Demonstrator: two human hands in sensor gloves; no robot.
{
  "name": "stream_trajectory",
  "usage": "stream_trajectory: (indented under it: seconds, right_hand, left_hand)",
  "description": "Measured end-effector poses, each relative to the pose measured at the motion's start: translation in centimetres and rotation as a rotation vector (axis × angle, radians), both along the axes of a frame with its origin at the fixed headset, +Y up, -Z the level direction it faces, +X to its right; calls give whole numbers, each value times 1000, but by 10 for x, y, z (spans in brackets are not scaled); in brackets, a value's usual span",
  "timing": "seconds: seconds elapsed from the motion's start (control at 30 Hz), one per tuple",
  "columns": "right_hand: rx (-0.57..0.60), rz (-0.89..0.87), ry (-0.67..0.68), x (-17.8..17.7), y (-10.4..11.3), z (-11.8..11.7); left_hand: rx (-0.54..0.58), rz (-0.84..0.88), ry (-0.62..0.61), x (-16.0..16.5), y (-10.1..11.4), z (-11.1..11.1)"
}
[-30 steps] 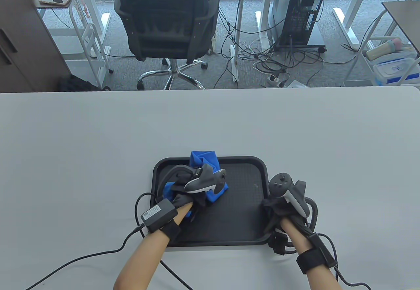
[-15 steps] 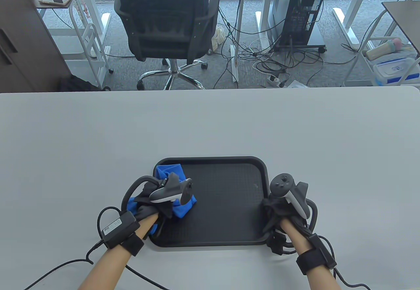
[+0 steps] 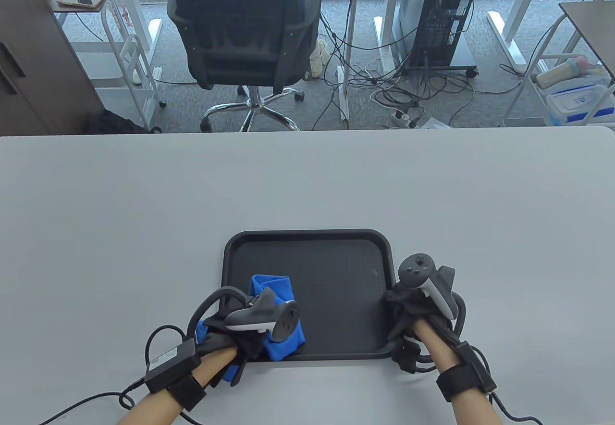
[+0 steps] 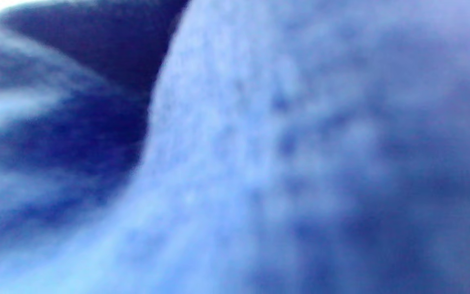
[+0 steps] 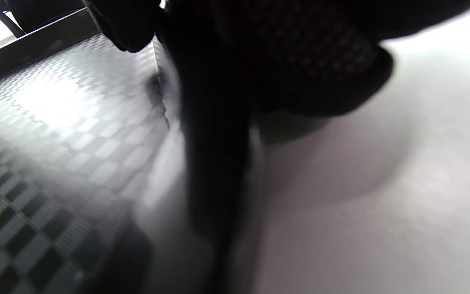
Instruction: Wipe the tray with a rectangular towel
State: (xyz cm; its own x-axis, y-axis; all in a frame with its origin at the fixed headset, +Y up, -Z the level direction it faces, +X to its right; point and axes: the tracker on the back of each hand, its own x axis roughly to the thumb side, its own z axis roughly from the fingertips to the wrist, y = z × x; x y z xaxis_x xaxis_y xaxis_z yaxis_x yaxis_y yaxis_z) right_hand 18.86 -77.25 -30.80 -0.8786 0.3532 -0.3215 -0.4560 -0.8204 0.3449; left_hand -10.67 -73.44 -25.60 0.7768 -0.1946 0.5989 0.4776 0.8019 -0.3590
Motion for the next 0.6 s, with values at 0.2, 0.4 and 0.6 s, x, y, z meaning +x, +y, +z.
stream_trajectory:
  seconds: [0.2, 0.4, 0.6]
  right_hand:
    - [13, 21, 14, -1, 0, 0]
    - [14, 42, 47, -4, 1, -1]
    - [26, 35, 102, -11, 0, 1]
  left_hand:
    - [2, 0, -96, 32, 0, 10]
    - [17, 6, -169, 66, -2, 11]
    - [32, 14, -234, 100, -3, 12]
